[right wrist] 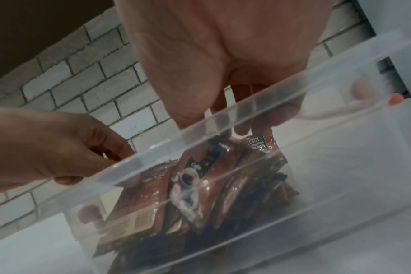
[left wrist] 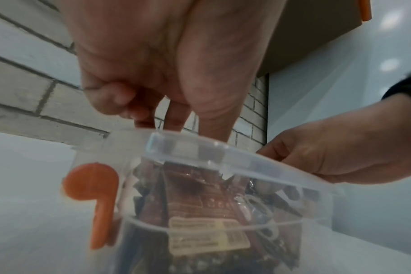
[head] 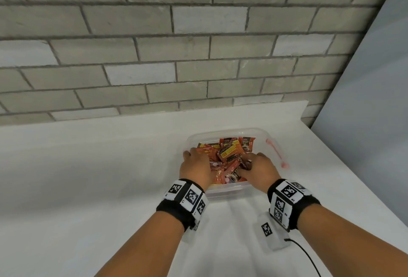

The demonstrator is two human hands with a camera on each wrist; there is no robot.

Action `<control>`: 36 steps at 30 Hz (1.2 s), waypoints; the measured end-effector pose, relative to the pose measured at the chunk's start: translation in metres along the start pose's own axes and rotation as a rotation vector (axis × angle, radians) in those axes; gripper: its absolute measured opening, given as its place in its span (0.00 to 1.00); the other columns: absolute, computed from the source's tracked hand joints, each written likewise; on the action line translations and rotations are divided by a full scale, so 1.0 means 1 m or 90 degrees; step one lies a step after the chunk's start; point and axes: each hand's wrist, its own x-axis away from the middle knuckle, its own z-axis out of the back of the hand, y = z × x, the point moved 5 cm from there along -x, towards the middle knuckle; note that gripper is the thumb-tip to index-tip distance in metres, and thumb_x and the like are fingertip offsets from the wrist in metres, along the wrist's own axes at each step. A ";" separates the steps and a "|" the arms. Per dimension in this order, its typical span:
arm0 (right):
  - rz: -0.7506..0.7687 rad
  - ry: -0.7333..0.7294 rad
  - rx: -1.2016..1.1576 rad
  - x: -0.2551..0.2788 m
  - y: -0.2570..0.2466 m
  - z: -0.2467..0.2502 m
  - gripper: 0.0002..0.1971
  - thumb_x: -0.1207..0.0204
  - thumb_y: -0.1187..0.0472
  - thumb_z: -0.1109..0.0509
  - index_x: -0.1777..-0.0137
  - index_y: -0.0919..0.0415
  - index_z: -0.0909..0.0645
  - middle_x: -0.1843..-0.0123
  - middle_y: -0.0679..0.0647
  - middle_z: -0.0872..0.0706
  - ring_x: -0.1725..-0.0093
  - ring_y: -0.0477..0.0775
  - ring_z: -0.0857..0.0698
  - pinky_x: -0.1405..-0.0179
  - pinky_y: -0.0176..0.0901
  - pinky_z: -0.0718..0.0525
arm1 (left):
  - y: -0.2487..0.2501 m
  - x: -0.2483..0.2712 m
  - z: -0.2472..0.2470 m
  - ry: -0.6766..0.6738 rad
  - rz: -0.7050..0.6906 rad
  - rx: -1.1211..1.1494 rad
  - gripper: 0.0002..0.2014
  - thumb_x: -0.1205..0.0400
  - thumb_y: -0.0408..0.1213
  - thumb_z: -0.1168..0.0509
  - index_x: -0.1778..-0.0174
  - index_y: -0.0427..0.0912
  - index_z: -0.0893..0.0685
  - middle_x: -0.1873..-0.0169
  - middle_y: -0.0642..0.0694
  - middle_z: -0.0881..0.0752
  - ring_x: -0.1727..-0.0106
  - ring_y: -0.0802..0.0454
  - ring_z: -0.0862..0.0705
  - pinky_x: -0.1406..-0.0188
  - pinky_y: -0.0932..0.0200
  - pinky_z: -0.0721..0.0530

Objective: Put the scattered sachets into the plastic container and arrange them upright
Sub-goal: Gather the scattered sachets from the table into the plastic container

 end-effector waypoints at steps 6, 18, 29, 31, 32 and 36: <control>-0.023 -0.002 0.127 0.006 0.020 0.017 0.25 0.17 0.42 0.45 0.26 0.55 0.30 0.34 0.57 0.18 0.35 0.59 0.20 0.37 0.51 0.23 | -0.037 0.000 -0.001 0.009 0.152 0.309 0.30 0.14 0.40 0.41 0.18 0.41 0.44 0.27 0.36 0.33 0.28 0.39 0.28 0.31 0.49 0.27; -0.003 -0.104 -0.093 0.055 0.030 0.022 0.23 0.14 0.48 0.46 0.65 0.61 0.25 0.51 0.64 0.12 0.40 0.62 0.19 0.45 0.46 0.24 | -0.067 0.038 -0.016 -0.030 0.195 0.571 0.45 0.24 0.32 0.28 0.16 0.42 0.48 0.56 0.49 0.17 0.59 0.52 0.16 0.63 0.59 0.12; -0.041 0.037 -0.299 0.109 0.060 0.040 0.10 0.21 0.52 0.31 0.41 0.47 0.19 0.43 0.40 0.16 0.45 0.48 0.16 0.43 0.49 0.18 | -0.083 0.109 -0.034 -0.083 0.227 0.655 0.29 0.22 0.46 0.28 0.26 0.51 0.30 0.47 0.43 0.16 0.58 0.44 0.10 0.67 0.53 0.14; -0.091 0.112 -0.287 0.102 0.075 0.047 0.17 0.23 0.51 0.30 0.34 0.48 0.22 0.35 0.48 0.19 0.39 0.54 0.19 0.39 0.59 0.18 | -0.086 0.107 -0.032 -0.072 0.241 0.687 0.29 0.20 0.46 0.30 0.24 0.51 0.32 0.46 0.44 0.15 0.57 0.43 0.10 0.68 0.53 0.14; -0.123 0.094 -0.270 0.100 0.080 0.045 0.21 0.22 0.52 0.30 0.30 0.49 0.25 0.32 0.53 0.22 0.37 0.58 0.19 0.37 0.61 0.19 | -0.085 0.106 -0.031 -0.073 0.233 0.697 0.29 0.19 0.44 0.31 0.23 0.52 0.33 0.46 0.43 0.15 0.58 0.44 0.09 0.68 0.54 0.14; -0.174 0.013 -0.286 0.100 0.093 0.031 0.24 0.21 0.66 0.34 0.25 0.56 0.30 0.37 0.60 0.19 0.49 0.61 0.15 0.47 0.53 0.16 | -0.081 0.106 -0.030 -0.096 0.192 0.709 0.26 0.18 0.33 0.33 0.25 0.52 0.29 0.49 0.37 0.14 0.67 0.46 0.10 0.72 0.55 0.14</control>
